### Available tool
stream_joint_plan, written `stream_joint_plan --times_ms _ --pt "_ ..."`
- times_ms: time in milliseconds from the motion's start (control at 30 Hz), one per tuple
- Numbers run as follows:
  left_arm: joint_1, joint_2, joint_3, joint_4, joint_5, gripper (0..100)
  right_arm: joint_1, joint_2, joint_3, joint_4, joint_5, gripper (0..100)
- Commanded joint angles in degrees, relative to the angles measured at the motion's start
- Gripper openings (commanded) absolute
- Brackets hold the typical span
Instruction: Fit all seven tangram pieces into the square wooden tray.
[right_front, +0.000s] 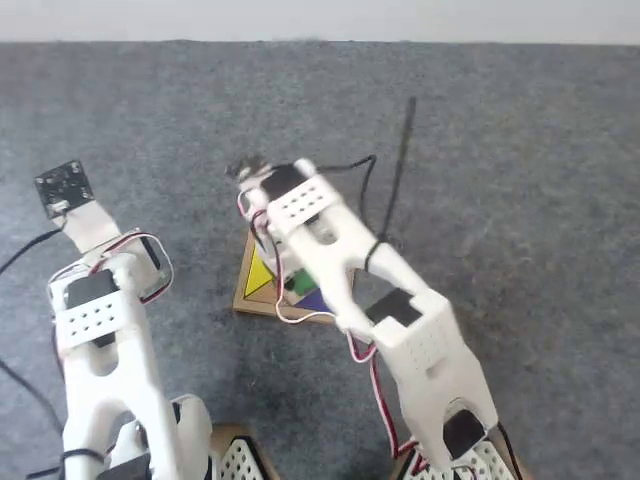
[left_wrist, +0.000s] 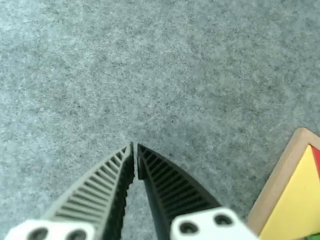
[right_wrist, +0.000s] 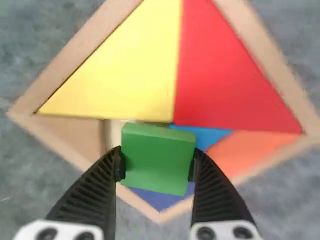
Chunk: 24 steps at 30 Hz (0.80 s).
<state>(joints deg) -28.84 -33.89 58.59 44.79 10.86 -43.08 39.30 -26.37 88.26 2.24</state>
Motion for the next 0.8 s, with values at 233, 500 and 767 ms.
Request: stream_joint_plan --times_ms 233,500,767 --pt "-0.35 -2.11 -0.66 -0.97 -0.18 1 -4.0 1.1 -2.73 -1.27 4.57 15.1" --pt "-0.26 -2.11 -0.66 -0.97 -0.18 1 -4.79 -1.01 -2.81 1.36 6.77 39.6" --pt "-0.26 -2.11 -0.66 -0.97 -0.18 1 -4.35 -9.71 -2.46 7.6 6.68 33.6"
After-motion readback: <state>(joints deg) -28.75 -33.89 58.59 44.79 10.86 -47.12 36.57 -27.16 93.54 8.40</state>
